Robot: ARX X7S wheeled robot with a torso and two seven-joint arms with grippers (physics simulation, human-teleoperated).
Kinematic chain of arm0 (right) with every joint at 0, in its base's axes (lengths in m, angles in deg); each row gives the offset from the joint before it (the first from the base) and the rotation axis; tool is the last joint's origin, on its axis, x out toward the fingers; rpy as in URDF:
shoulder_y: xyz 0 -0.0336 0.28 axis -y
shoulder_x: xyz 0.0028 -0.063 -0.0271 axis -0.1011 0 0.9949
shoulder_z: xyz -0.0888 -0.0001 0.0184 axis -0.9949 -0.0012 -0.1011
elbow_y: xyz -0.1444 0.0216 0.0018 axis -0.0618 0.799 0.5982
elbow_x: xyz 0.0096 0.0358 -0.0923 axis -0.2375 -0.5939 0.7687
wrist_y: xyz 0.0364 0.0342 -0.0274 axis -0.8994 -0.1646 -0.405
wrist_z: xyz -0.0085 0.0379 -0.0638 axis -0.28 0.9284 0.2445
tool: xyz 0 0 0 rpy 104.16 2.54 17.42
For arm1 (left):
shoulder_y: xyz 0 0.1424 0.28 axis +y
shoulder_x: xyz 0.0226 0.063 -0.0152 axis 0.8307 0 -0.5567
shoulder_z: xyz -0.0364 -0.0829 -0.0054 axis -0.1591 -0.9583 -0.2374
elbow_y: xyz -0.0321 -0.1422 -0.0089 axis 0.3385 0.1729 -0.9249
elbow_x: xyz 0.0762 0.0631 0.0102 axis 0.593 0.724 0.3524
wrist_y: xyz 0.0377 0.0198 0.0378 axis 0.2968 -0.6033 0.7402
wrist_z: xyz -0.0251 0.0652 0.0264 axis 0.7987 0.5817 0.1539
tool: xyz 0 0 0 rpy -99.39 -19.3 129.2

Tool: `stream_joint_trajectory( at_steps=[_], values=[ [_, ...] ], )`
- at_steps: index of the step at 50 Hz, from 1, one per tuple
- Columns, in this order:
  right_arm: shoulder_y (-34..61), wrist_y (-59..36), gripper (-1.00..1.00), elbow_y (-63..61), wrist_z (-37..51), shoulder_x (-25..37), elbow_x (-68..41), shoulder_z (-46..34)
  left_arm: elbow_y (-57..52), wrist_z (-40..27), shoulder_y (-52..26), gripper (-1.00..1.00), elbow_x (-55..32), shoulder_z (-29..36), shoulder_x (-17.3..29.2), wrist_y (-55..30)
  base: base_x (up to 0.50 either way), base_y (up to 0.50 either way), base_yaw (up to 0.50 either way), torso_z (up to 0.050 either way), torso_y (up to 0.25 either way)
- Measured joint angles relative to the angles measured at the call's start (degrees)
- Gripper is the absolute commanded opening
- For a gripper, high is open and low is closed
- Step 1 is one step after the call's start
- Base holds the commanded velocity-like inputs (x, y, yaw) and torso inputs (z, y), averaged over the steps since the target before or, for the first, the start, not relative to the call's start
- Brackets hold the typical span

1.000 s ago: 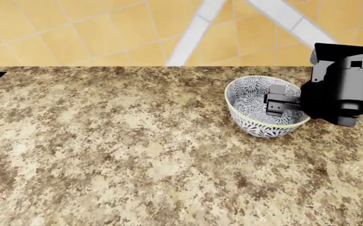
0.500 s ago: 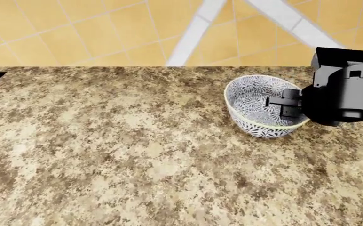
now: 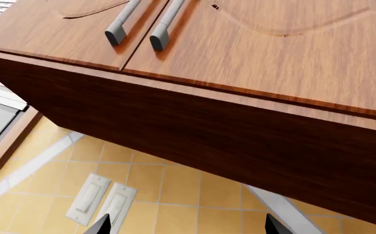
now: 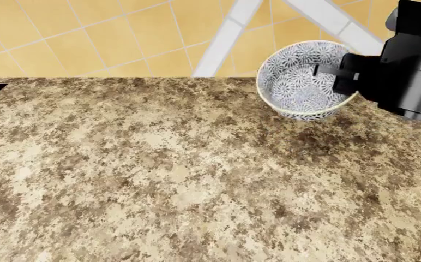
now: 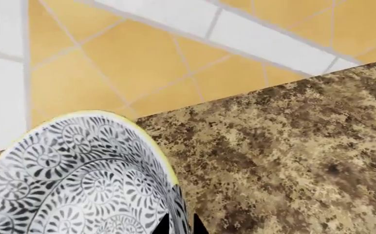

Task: Place the two vegetables and bowl onto the tray for setting up a vegetable dip station.

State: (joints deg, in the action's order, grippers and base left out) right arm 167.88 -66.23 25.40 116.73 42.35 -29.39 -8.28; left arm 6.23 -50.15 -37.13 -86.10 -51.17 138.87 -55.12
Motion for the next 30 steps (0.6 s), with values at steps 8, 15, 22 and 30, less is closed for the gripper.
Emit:
stream_joint_trajectory(
  at_steps=[8, 15, 22, 30],
  values=[
    [-1.28, 6.68, -1.00, -6.22, -4.50, 1.31, 5.36, 1.90, -0.14, -0.01, 0.27, 1.00, 0.03, -0.32, -0.05, -0.06, 0.00, 0.00, 0.00, 0.000, 0.000],
    [-1.33, 11.21, -1.00, -12.61, -6.28, 2.79, 8.95, 3.83, -0.21, 0.02, 0.48, 1.00, 0.02, -0.58, -0.11, -0.08, 0.00, 0.00, 0.00, 0.000, 0.000],
    [-0.64, 12.84, -1.00, -18.95, -5.81, 4.40, 10.37, 5.11, -0.20, 0.05, 0.81, 1.00, -0.03, -0.91, -0.15, -0.04, -0.34, 0.00, 0.00, 0.000, 0.000],
    [-0.07, 13.05, -1.00, -23.43, -5.56, 5.70, 10.74, 5.62, -0.41, 0.05, 1.18, 1.00, 0.00, -1.33, -0.16, -0.03, -0.50, 0.00, 0.00, 0.000, 0.000]
  ],
)
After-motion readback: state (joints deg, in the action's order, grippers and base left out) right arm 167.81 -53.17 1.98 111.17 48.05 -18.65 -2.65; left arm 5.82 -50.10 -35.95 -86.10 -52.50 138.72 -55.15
